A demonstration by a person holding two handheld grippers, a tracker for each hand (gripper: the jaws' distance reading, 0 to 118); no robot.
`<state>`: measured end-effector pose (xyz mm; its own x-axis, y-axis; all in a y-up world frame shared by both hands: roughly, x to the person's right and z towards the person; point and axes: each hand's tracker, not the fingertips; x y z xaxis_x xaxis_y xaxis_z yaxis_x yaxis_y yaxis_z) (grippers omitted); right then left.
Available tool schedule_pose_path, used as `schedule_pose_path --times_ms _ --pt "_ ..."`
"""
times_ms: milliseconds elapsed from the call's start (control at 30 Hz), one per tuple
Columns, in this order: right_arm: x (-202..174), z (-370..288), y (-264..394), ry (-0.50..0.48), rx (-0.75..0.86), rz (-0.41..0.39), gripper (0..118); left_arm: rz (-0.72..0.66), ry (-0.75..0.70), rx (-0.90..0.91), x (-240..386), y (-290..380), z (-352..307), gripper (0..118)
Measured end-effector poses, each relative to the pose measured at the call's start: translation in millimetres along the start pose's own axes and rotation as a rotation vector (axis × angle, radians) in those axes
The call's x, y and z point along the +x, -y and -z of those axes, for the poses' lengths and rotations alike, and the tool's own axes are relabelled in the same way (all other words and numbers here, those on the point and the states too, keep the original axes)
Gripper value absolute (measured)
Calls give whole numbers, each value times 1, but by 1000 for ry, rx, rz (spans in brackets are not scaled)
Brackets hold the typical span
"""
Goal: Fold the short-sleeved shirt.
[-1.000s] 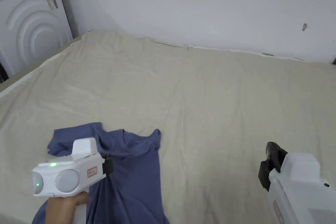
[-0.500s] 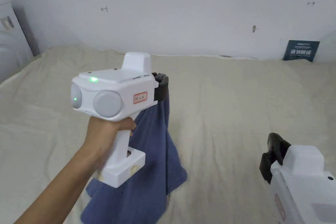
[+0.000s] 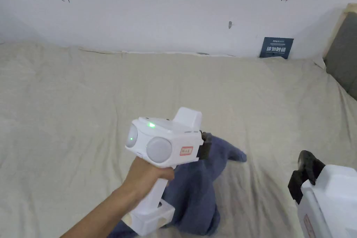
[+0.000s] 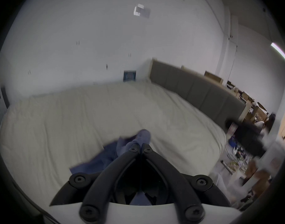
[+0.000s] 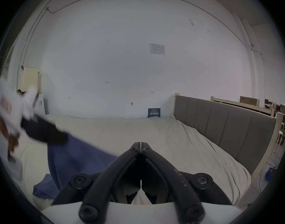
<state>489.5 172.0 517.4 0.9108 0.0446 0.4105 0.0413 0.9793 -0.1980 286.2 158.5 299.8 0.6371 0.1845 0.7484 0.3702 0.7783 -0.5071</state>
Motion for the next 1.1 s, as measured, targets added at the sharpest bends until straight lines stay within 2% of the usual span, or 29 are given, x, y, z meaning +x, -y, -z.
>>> schedule_pose_path --times_ms 167,333,367,400,433,467,500,533,567,600,633,833,967,1100 --pt "2 4 10 0 -33 8 1 -31 -64 -255 -12 67 66 1" --pt "-3 7 14 -21 -57 -3 1 26 -204 -447 -15 116 104 1" --pt "-5 7 14 -25 -59 -8 1 49 -217 -469 -15 123 106 1" --pt "-6 7 14 -29 -61 -12 1 38 -188 -384 -13 122 99 2" --pt "-7 7 14 -31 -60 -16 1 27 -198 -371 -11 119 94 7" --pt "-8 6 13 -34 -59 -19 1 18 -203 -374 -13 119 94 17" --pt "-9 7 12 -38 -58 -20 1 10 -184 -364 -14 115 88 37" --pt "-10 6 11 -44 -57 -21 1 -5 -162 -327 -13 111 81 72" --pt "-11 7 9 -47 -55 -24 1 -37 -147 -276 -13 106 70 92" --pt "-13 6 8 -49 -52 -29 1 -56 -140 -233 -9 95 55 106" --pt "-14 6 6 -51 -48 -31 1 -65 -149 -183 -8 88 43 114" --pt "-24 2 -12 -65 -4 -17 2 -37 -257 172 -16 48 -41 113" --pt "-32 1 -27 -73 34 -17 2 21 -425 401 -33 41 -86 113" --pt "-41 1 -40 -77 68 -26 2 70 -612 507 -48 44 -115 113"
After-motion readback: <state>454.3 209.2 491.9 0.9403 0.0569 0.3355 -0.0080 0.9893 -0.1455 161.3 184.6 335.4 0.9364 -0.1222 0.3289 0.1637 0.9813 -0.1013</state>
